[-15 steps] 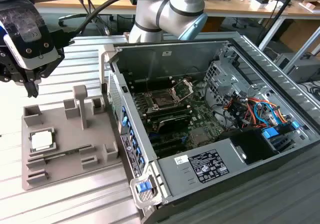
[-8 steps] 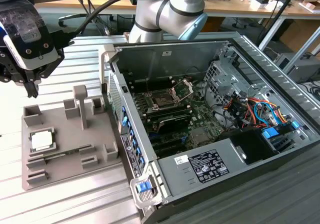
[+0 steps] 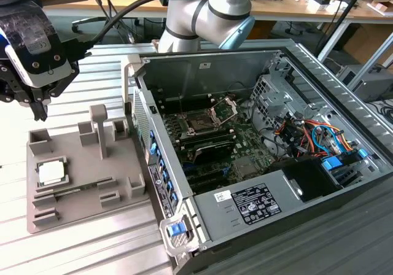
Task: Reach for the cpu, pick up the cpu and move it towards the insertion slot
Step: 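Reach for the cpu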
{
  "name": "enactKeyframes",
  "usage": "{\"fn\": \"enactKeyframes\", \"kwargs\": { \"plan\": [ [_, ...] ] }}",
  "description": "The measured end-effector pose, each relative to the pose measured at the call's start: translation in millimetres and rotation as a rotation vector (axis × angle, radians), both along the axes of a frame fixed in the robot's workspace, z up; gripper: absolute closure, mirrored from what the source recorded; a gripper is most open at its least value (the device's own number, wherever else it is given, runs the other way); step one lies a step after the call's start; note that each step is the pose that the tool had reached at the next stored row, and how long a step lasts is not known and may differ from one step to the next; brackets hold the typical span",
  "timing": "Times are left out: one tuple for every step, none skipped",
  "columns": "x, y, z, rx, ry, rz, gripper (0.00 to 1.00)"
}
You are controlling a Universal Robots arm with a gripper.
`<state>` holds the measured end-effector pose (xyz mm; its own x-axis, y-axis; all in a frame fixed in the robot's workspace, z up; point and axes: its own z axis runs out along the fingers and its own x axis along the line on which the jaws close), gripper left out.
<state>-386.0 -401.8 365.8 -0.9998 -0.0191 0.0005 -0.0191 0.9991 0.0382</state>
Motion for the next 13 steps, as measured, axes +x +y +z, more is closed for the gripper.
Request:
{"fn": "enactKeyframes", "kwargs": {
  "plan": [
    [0.0, 0.0, -0.1, 0.0, 0.0, 0.0, 0.89],
    [0.0, 0.0, -0.2, 0.0, 0.0, 0.0, 0.89],
    [0.0, 0.0, -0.5, 0.0, 0.0, 0.0, 0.89],
    [0.0, 0.0, -0.6, 0.0001, -0.0001, 0.0, 0.89],
    [0.0, 0.0, -0.7, 0.0, 0.0, 0.0, 0.89],
    [0.0, 0.0, -1.0, 0.0, 0.0, 0.0, 0.89],
    [0.0, 0.0, -1.3, 0.0, 0.0, 0.0, 0.89],
    [0.0, 0.0, -1.4, 0.0, 0.0, 0.0, 0.89],
    [0.0, 0.0, -2.0, 0.0001, -0.0001, 0.0, 0.89],
    [0.0, 0.0, -2.2, 0.0, 0.0, 0.0, 0.89],
    [0.0, 0.0, -2.4, 0.0001, -0.0001, 0.0, 0.89],
    [0.0, 0.0, -2.7, 0.0001, -0.0002, 0.0, 0.89],
    [0.0, 0.0, -2.9, 0.0001, 0.0, 0.0, 0.89]
  ]
}}
